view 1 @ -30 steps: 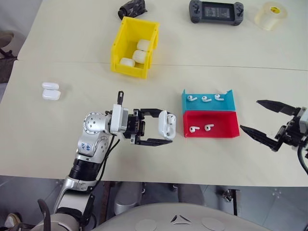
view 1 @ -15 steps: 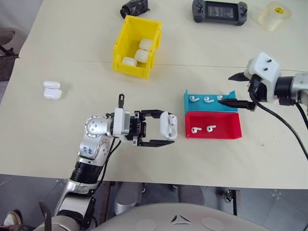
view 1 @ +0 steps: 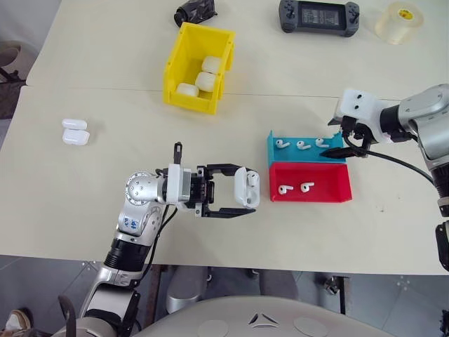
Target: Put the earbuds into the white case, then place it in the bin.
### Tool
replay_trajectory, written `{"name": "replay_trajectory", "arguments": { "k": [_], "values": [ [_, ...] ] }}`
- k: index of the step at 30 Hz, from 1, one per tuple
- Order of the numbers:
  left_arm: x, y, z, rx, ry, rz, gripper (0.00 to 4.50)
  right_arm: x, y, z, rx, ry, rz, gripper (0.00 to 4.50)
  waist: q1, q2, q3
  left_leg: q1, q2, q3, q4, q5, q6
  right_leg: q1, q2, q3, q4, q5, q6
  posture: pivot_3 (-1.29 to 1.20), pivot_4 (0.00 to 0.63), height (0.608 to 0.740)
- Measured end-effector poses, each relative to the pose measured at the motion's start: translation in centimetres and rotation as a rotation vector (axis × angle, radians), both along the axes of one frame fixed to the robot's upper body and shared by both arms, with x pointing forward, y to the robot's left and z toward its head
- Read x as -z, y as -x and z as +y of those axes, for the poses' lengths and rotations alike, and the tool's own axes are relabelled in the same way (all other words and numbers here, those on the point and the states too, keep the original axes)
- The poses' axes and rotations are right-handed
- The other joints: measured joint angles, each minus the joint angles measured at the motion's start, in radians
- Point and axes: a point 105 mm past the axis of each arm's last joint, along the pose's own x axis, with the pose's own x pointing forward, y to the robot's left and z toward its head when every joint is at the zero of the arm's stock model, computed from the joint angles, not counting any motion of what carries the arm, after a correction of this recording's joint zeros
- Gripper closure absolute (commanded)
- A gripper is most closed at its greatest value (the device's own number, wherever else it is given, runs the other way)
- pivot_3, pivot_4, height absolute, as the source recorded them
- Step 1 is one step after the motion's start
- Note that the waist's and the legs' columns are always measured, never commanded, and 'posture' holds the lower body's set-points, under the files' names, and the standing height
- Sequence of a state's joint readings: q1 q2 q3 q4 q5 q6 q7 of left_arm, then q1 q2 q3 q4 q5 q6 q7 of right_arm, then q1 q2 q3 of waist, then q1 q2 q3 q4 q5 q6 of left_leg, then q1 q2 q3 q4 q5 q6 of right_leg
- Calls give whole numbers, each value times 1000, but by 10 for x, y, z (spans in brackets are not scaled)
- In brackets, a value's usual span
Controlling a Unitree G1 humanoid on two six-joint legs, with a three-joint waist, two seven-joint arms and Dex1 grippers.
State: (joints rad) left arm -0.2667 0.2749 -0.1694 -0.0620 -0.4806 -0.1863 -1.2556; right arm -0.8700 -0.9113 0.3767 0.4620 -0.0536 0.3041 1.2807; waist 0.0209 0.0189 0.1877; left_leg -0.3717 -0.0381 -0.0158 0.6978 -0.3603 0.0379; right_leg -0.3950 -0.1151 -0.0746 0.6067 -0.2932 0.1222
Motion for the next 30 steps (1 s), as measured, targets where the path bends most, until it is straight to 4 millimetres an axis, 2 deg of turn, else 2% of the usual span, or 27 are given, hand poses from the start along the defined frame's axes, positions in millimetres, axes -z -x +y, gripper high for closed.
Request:
{"name": "replay_trajectory", "arguments": {
  "k": [1,4,8,16,22,25,29,30],
  "values": [
    [0,0,-1,0,2,1,1696,0,-2,1,-4,1,-1,19,0,0,0,0,0,0,0,0,0,0,0,0,0,0,0,0,150,740],
    [0,1,-3,3,5,1,1696,0,-4,2,-18,12,-3,596,0,0,0,0,0,0,0,0,0,0,0,0,0,0,0,0,150,740],
    [0,0,-5,-2,6,-1,1696,1,-4,4,-28,18,5,1868,0,0,0,0,0,0,1,0,0,0,0,0,0,0,0,0,150,740],
    [1,-1,-7,-4,10,3,1696,2,-4,5,-30,19,9,1868,0,0,0,1,0,0,1,0,0,1,0,0,0,0,0,0,150,740],
    [18,-9,-11,-9,3,29,1696,3,-2,8,-37,9,11,1868,0,0,0,1,0,0,1,0,0,1,0,-2,1,0,0,0,150,740],
    [20,-8,-10,-3,-1,12,1696,4,0,10,-48,7,22,2465,0,0,0,2,0,0,1,0,0,1,0,-2,1,0,0,0,150,740],
    [22,-5,-9,-3,-2,5,1696,7,4,14,-72,8,41,3750,-1,-1,0,2,0,0,1,0,0,1,-1,-2,0,0,0,0,150,740],
    [24,-5,-8,-4,-5,11,1696,7,4,15,-76,9,38,3750,-1,-1,0,2,0,0,1,0,0,1,-1,-2,0,0,0,0,150,740]
  ]
}}
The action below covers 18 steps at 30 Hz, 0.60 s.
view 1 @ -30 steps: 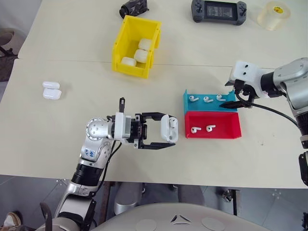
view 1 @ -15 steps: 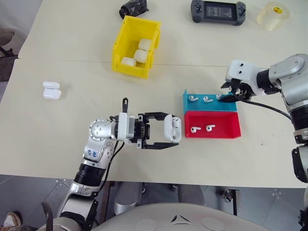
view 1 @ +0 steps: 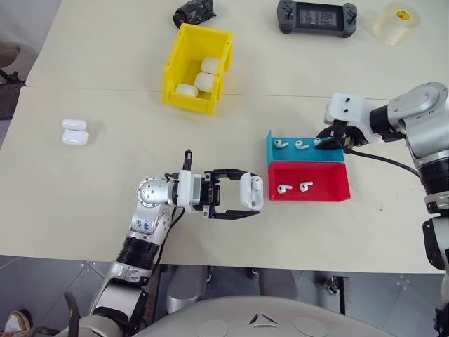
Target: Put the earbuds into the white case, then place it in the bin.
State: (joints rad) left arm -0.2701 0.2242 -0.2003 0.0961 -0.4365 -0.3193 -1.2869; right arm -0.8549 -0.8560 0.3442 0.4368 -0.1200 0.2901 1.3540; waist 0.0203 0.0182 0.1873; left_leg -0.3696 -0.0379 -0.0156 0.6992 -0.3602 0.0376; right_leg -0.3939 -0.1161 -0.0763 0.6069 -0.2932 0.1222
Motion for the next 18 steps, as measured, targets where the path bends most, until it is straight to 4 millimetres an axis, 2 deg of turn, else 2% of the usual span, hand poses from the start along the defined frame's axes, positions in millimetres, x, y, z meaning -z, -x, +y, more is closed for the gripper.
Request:
{"name": "replay_trajectory", "arguments": {
  "k": [13,16,18],
  "values": [
    [-1,0,1,-3,-6,-4,1696,-1,-1,1,22,-27,-18,3750,0,0,0,0,0,0,0,0,-1,0,0,1,0,0,0,0,150,740],
    [-3,-2,1,-3,-7,-6,1696,-8,2,4,38,-97,-23,3750,0,0,0,-1,0,0,0,0,-1,-1,0,1,0,0,0,0,150,740],
    [-10,-7,1,-8,-11,-20,1696,-22,8,11,25,-190,-41,3750,4,1,1,-3,0,-1,0,0,-1,-2,0,0,1,0,0,0,150,740]
  ]
}}
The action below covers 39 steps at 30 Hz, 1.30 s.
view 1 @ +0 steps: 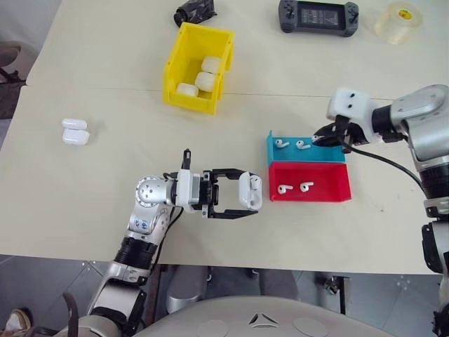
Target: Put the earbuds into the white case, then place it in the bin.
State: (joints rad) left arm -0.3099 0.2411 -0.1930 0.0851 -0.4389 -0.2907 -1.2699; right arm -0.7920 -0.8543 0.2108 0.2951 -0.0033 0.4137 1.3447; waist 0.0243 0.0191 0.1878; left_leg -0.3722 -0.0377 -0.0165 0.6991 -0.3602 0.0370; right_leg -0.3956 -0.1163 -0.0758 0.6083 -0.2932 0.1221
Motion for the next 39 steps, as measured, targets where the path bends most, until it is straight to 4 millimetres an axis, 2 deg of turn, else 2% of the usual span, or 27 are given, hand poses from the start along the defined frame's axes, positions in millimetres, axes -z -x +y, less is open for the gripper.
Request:
{"name": "replay_trajectory", "arguments": {
  "k": [3,8,11,14,17,26,30,34,39],
  "values": [
    [-14,-9,0,-10,4,-16,1696,-20,17,9,-42,-161,-32,3750,4,0,0,0,-1,-2,0,0,0,1,0,0,0,0,0,0,150,740],
    [-30,-16,-1,-1,8,-6,1696,-17,51,20,-80,-380,4,3750,2,0,0,0,-1,-1,-1,0,0,1,0,0,0,0,0,0,150,740],
    [-37,-18,-2,13,8,2,1696,-25,66,37,-117,-539,-6,3750,0,0,0,0,-1,0,-1,0,0,1,1,-1,2,0,0,0,150,740],
    [-42,-21,-3,20,-5,15,1696,-39,89,58,-135,-785,-29,3750,1,-1,0,1,1,-1,0,1,-1,1,1,0,2,0,0,0,150,740],
    [-46,-23,-5,26,-16,16,1696,-40,110,78,-143,-953,12,3750,1,0,0,1,-1,-1,0,1,-1,1,2,0,3,0,0,0,150,740],
    [-47,-26,-6,29,-38,39,1696,-55,125,92,-54,-1206,17,3750,0,0,0,1,-2,-1,-1,1,-1,1,2,2,3,0,1,0,150,740],
    [-52,-28,-8,22,-36,31,1696,-54,137,105,-54,-1263,59,3750,-1,0,0,1,-2,-1,-1,1,0,1,2,3,3,0,1,0,150,740],
    [-52,-30,-10,10,-28,51,1696,-53,137,108,-25,-1284,62,3750,-1,0,0,1,-2,-1,-2,1,0,1,3,3,3,0,1,0,150,740],
    [-54,-32,-13,-9,-9,76,1696,-41,135,109,45,-1333,62,3750,-1,0,0,1,-2,-1,-2,1,1,1,3,3,3,0,1,0,150,740]
  ]
}}
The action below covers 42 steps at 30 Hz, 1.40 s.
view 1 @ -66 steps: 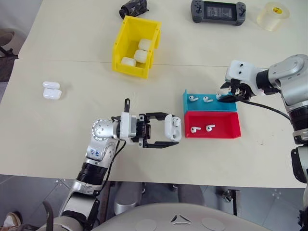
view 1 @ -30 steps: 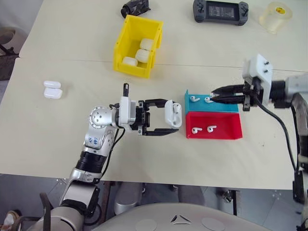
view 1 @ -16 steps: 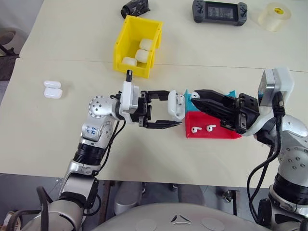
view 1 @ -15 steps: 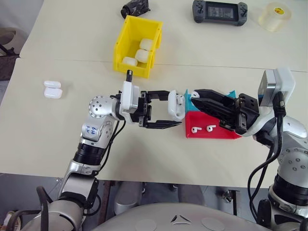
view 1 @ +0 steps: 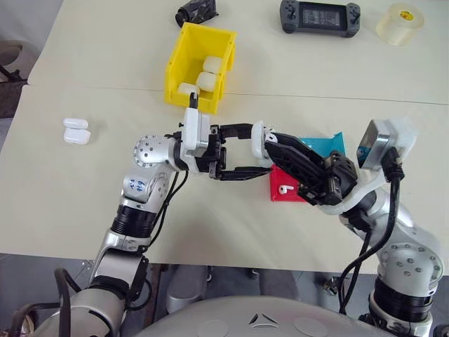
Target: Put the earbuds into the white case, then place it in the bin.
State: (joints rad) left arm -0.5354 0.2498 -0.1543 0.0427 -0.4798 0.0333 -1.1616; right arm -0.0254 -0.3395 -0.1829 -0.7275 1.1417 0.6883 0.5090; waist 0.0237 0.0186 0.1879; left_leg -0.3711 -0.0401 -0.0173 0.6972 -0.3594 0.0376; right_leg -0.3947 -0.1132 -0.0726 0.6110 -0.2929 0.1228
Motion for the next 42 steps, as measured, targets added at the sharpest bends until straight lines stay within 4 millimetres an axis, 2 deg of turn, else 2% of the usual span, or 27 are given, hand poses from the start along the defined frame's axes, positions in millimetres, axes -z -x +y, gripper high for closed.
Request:
{"name": "replay_trajectory", "arguments": {
  "k": [9,12,18,20,23,26,29,34,39,42],
  "values": [
    [1,0,-2,2,-1,20,1696,9,1,-2,48,-3,-6,3750,0,0,0,0,0,0,0,0,0,0,1,0,0,0,0,0,150,740],
    [1,-1,-1,-3,1,22,1696,11,3,-2,38,-8,11,2928,0,0,0,0,0,0,0,0,0,0,0,0,0,0,0,0,150,740],
    [-3,-3,2,-16,19,22,1696,16,3,-2,41,39,1,960,1,0,0,0,0,0,0,0,0,0,0,0,0,0,0,0,150,740],
    [-4,-2,1,-11,12,15,1696,21,3,-4,38,79,13,960,2,0,0,0,0,0,0,0,1,0,0,0,-1,0,0,0,150,740],
    [1,-7,6,-49,-67,-21,1696,18,0,-18,67,147,-16,960,1,0,0,0,0,0,0,0,1,0,0,0,-1,0,0,0,150,740],
    [11,-17,14,-100,-247,-111,1696,14,-3,-35,80,260,-54,1535,1,0,0,0,0,1,0,0,1,0,1,0,-1,0,0,0,150,740],
    [15,-26,19,-133,-358,-141,1696,5,-5,-41,60,355,-102,2635,2,0,0,0,0,1,0,0,1,0,0,0,-1,0,0,0,150,740],
    [21,-26,8,-91,-442,-113,1696,-5,-6,-26,-45,472,-171,4387,2,-1,1,-1,1,0,0,0,1,0,-1,-1,-2,0,0,0,150,740],
    [37,-16,-3,-17,-559,-87,1696,0,-6,0,-159,552,-185,4478,1,-1,1,-1,0,0,0,0,1,0,-1,-1,-2,0,0,0,150,740],
    [43,-14,-3,0,-606,-71,1696,6,-6,11,-201,594,-185,4478,2,-2,1,-1,1,0,0,0,1,0,-1,-1,-3,0,0,0,150,740]
  ]
}}
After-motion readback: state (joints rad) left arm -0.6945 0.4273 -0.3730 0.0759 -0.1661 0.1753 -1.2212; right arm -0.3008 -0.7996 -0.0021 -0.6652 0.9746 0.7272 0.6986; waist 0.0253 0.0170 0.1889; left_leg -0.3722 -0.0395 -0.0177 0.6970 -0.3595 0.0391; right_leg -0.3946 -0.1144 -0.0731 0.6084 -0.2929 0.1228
